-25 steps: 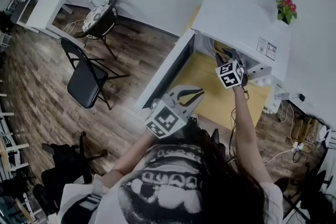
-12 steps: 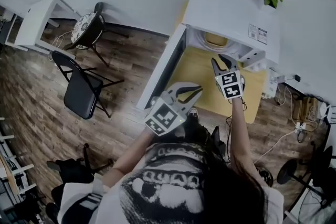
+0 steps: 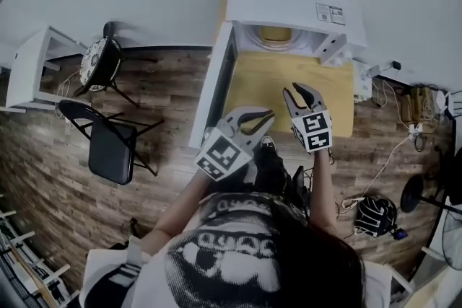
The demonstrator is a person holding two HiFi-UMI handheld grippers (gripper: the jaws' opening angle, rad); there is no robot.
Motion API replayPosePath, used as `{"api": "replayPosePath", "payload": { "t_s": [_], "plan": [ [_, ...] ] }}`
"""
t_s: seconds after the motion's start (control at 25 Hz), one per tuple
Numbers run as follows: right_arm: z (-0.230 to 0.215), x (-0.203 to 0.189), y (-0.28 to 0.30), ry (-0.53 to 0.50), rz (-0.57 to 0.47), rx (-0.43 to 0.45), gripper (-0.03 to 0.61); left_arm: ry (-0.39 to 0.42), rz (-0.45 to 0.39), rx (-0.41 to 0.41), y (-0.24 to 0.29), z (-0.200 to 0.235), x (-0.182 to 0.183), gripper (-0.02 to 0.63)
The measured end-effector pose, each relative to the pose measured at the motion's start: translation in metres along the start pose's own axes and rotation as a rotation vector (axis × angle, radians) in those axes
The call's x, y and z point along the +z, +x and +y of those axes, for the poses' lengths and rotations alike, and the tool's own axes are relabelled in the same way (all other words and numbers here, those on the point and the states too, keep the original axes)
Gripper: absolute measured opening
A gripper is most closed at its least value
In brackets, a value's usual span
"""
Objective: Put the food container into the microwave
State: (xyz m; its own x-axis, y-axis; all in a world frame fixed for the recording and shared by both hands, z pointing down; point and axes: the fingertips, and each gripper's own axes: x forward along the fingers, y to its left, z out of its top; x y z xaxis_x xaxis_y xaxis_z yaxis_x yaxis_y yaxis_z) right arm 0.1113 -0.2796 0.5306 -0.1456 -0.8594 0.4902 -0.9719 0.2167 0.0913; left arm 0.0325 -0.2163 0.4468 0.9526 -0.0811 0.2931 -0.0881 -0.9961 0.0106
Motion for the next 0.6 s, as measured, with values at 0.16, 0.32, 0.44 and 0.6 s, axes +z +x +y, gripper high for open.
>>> {"api": "replayPosePath", "payload": {
  "t_s": [0.16, 0.32, 0.44, 0.6],
  "plan": [
    [0.016, -0.009, -0.029, 0.062, -0.015, -0.061, 0.109, 0.02, -0.002, -0.07, -0.006, -0.016, -0.004, 0.015],
    [0.032, -0.022, -0.053, 0.138, -0.023, -0.104, 0.106, 0.028, 0.001, -0.134, -0.01, -0.032, -0.009, 0.015],
    [0.044, -0.032, -0.071, 0.172, -0.024, -0.14, 0.098, 0.034, 0.005, -0.181, -0.012, -0.044, -0.014, 0.015],
    [0.055, -0.039, -0.089, 0.207, -0.037, -0.18, 0.069, 0.039, 0.019, -0.229, -0.013, -0.058, -0.023, 0.015]
  ]
}}
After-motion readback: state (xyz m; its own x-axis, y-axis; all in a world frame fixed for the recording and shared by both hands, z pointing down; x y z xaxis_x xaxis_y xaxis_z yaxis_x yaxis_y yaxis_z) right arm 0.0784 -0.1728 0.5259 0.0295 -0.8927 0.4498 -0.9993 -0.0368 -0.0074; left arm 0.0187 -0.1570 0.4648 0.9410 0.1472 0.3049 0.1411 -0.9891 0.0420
